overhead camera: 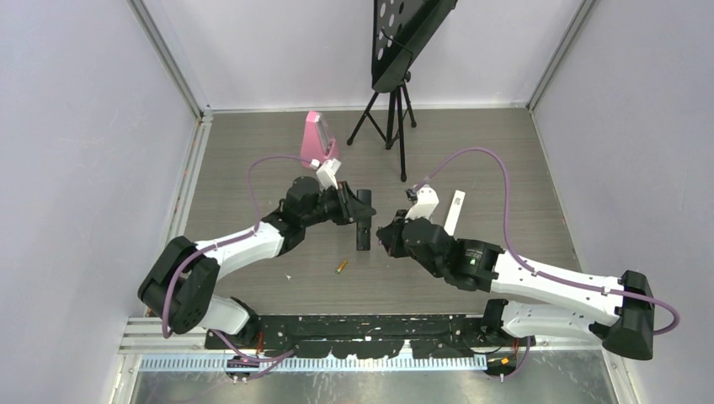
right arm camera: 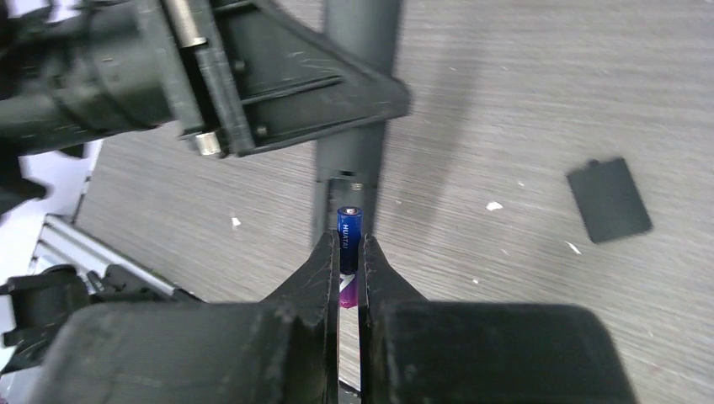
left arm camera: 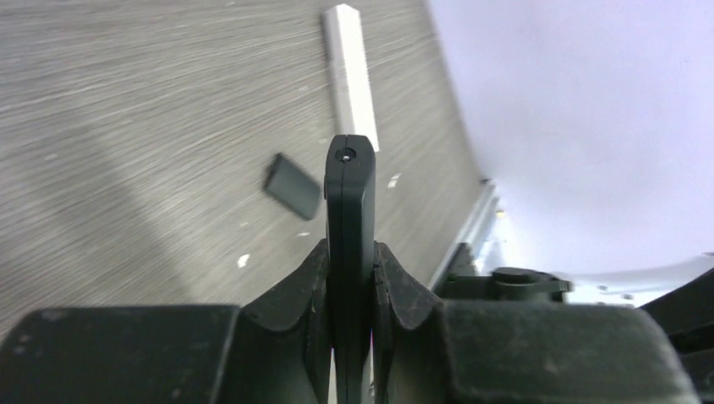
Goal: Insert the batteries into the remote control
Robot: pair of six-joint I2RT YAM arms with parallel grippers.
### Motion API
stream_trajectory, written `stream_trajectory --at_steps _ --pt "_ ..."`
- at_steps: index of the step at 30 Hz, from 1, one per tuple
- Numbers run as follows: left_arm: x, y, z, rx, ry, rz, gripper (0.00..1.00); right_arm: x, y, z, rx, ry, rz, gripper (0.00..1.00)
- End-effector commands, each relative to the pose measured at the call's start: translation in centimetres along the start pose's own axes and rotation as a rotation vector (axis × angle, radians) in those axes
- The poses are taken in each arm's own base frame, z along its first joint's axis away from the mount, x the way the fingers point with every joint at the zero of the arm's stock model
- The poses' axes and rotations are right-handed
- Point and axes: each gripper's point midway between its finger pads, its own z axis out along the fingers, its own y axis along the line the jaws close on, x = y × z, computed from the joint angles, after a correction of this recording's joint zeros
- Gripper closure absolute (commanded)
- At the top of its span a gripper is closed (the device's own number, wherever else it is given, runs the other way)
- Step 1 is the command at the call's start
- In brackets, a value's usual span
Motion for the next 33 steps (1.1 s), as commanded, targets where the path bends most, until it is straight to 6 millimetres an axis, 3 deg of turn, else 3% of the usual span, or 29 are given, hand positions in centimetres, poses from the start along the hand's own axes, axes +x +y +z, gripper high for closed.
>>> stream_trajectory --at_steps 1,11,24,33 --pt "-3.7 -6.9 -1.4 0.312 -0.135 -0.062 1.0 -3.7 4.3 -1.0 -0.093 -0.15 -0.01 0.98" --pt "-5.2 -9.4 -2.6 0.472 -0.201 -0.24 1.0 -5.1 4.2 -1.0 -0.021 -0.226 -0.059 0.99" --pt "-4.8 -9.1 -2.1 0.47 -0.178 -0.269 1.0 -6.8 4.4 -1.6 -0.023 -0.288 -0.045 0.99" --pt "-4.9 -8.9 -1.9 0.461 -0.177 -0.307 1.0 -6.4 4.4 -1.3 -0.025 -0.282 -0.045 1.0"
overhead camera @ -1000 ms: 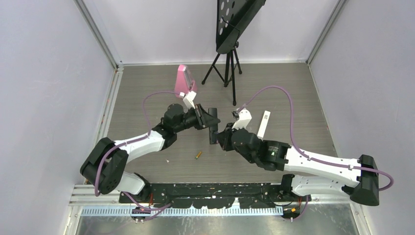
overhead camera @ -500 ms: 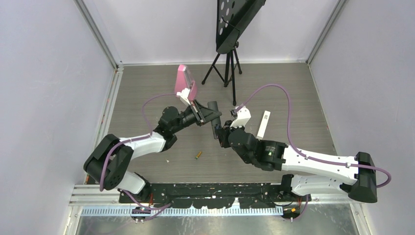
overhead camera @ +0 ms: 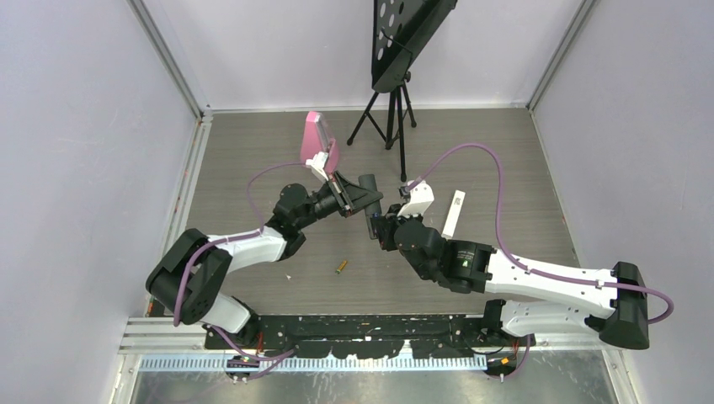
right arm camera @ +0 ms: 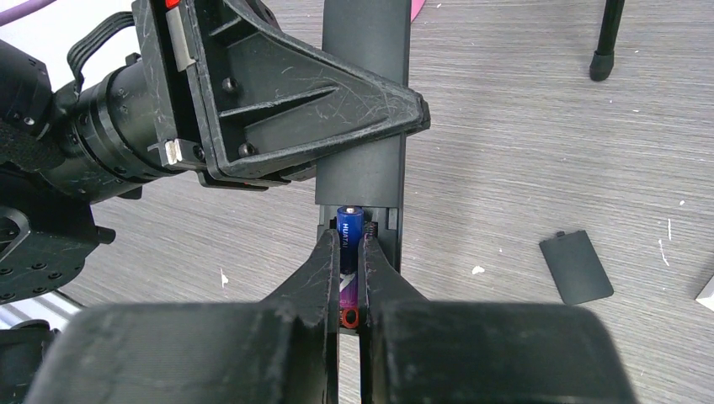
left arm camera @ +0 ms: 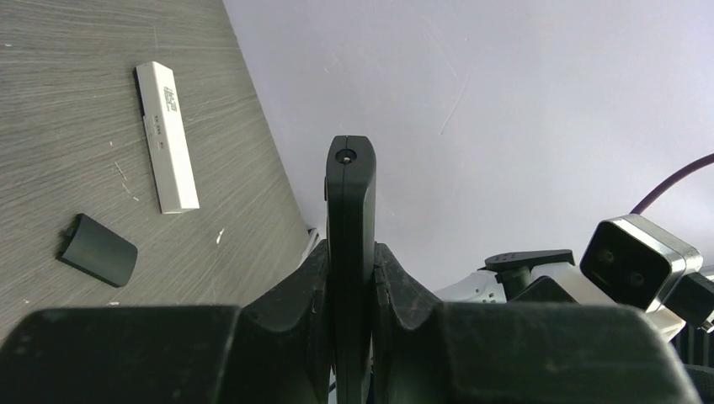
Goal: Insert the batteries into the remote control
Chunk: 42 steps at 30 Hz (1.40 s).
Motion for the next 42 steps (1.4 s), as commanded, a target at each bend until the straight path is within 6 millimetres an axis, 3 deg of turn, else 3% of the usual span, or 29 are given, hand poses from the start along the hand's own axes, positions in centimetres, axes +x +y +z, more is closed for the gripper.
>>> stream_trajectory --at_steps 1,6,17,24,34,42 --pt "-0.4 -1.3 0.1 0.054 -0.015 0.012 1.0 -2.9 0.9 -0.3 -0.011 -0.086 0.067 1.0" --pt "-0.5 -0.3 0.1 0.014 -0.023 0.009 1.0 -2.9 1.0 -0.4 -0.022 -0.084 0.064 1.0" --pt "-0.9 -1.8 0.2 0.045 -0.03 0.017 1.0 0.0 1.6 -0.6 -0.077 0.036 0.031 0.99" --pt "-1.0 -2.2 0.1 0.053 -0.032 0.015 1.0 0.9 1.3 -0.9 -0.075 0.08 0.011 0.92" --pt "-0.3 -2.7 -0.2 0.079 0.003 0.028 1.0 -2.4 0.8 -1.1 0.007 0.007 0.022 0.72" --pt "-0.2 -2.8 -0.2 0.088 0.006 0.023 1.0 -2.6 1.4 -0.8 0.011 0.026 -0.003 0.67"
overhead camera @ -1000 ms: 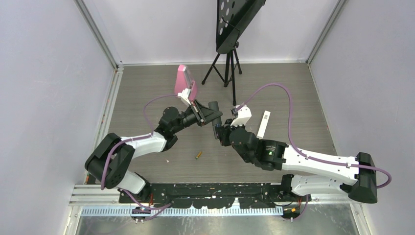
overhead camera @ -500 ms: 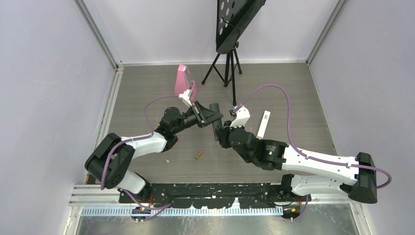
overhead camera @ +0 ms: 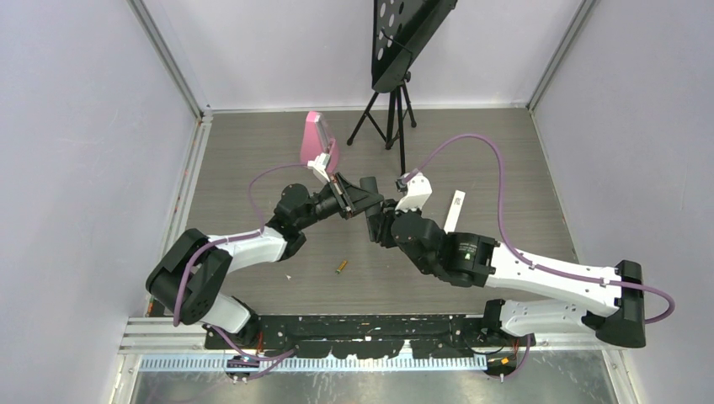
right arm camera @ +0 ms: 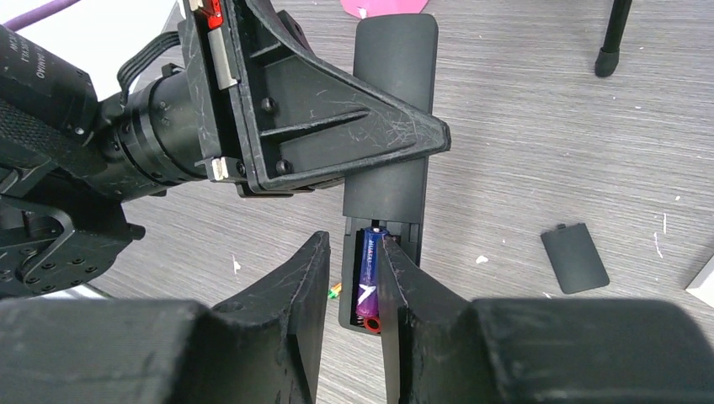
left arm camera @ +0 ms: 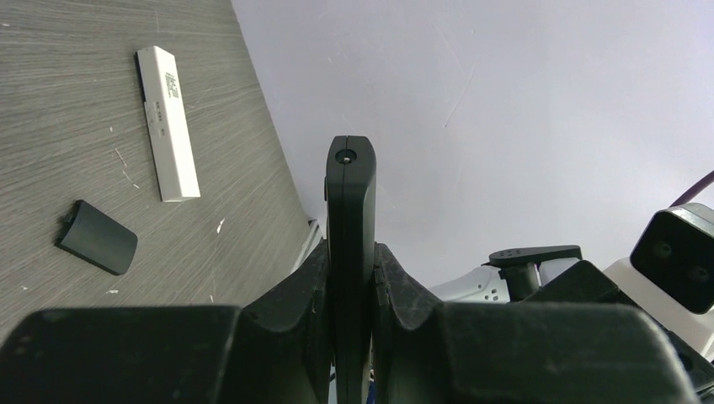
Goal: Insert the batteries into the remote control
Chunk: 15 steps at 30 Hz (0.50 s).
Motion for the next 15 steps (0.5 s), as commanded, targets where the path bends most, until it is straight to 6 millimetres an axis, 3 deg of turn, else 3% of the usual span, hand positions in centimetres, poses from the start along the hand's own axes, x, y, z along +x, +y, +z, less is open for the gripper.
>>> stream_trajectory --at_steps 1,7,15 --pt "-0.64 -3.19 -0.22 0.104 -0.013 0.04 1.0 -1.29 0.18 -0.18 0.02 -0.026 0.005 0.67" --pt "-0.69 -3.18 -0.19 0.103 -0.015 0.036 1.0 -1.46 -0.18 -0.31 0.038 -0.029 0.01 0.68" --pt "-0.81 -3.73 -0.16 0.119 -0.015 0.026 1.0 -0.57 0.07 0.04 0.029 -0.003 0.001 0.78"
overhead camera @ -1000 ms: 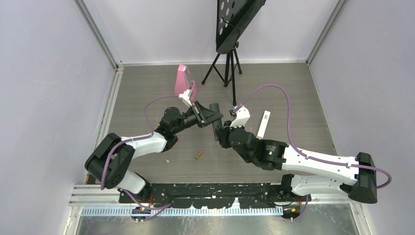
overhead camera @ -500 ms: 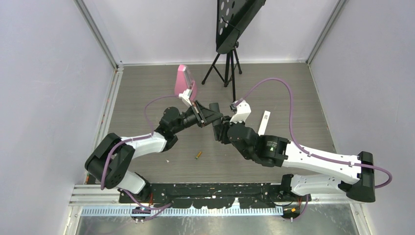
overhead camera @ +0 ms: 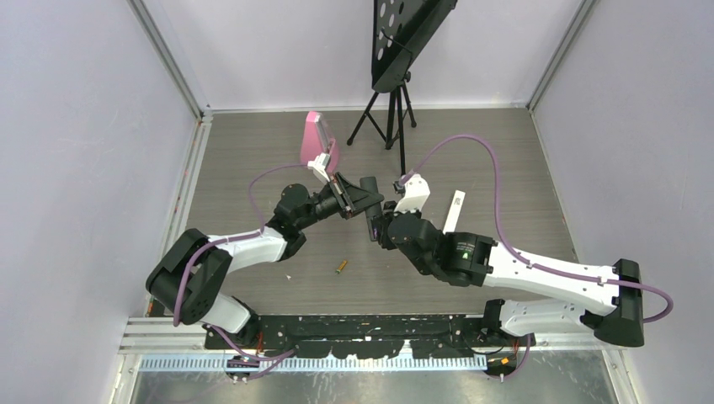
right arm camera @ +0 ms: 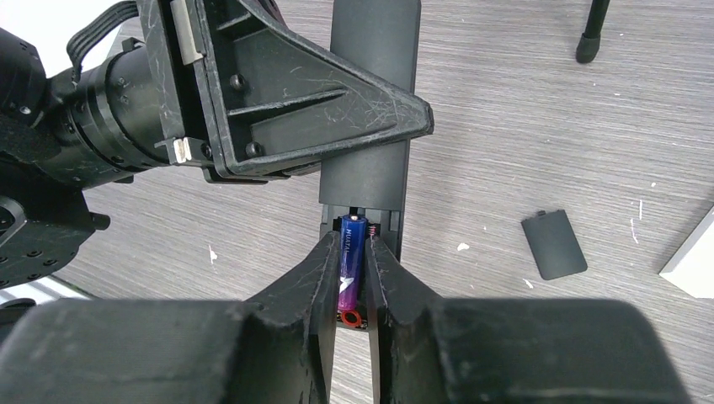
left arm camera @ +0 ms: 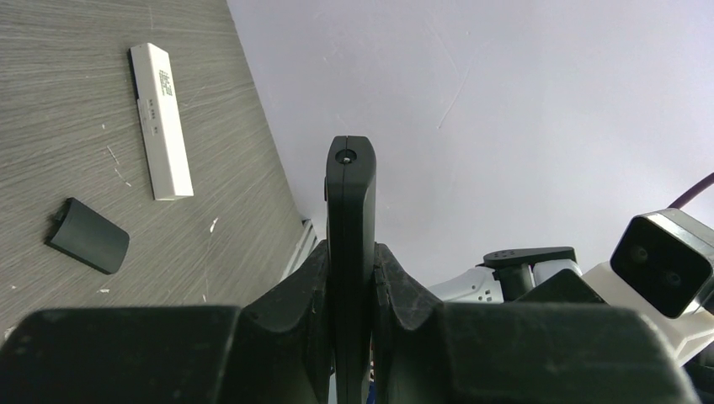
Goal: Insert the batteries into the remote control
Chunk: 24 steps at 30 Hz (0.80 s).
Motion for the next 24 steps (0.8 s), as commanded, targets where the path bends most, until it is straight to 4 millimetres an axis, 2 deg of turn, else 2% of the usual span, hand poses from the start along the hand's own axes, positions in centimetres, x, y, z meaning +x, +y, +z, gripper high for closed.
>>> stream_trajectory --at_steps 1,10,12,15,24 --pt "-0.7 -3.7 -0.1 0.119 -0.012 0.043 1.0 -1.4 1.0 0.0 -0.012 -0.036 0.042 0.78" --pt "-0.8 -4.5 -0.2 0.143 -0.01 0.032 1.0 -0.8 1.2 0.6 -0.029 -0.014 0.045 0.82" --pt "-0.8 -4.7 -0.2 0.149 -0.011 0.031 1.0 -0.6 1.3 0.7 -0.04 -0.001 0.052 0.88" --pt "-0.9 -5.0 -0.2 0.157 -0.012 0.024 1.0 -0.2 1.5 0.8 -0.06 0.018 0.061 0.92" --pt "-1.4 -6.3 -0.3 0.184 -0.033 0.011 1.0 2.2 1.8 0.8 -0.117 0.082 0.071 0.91"
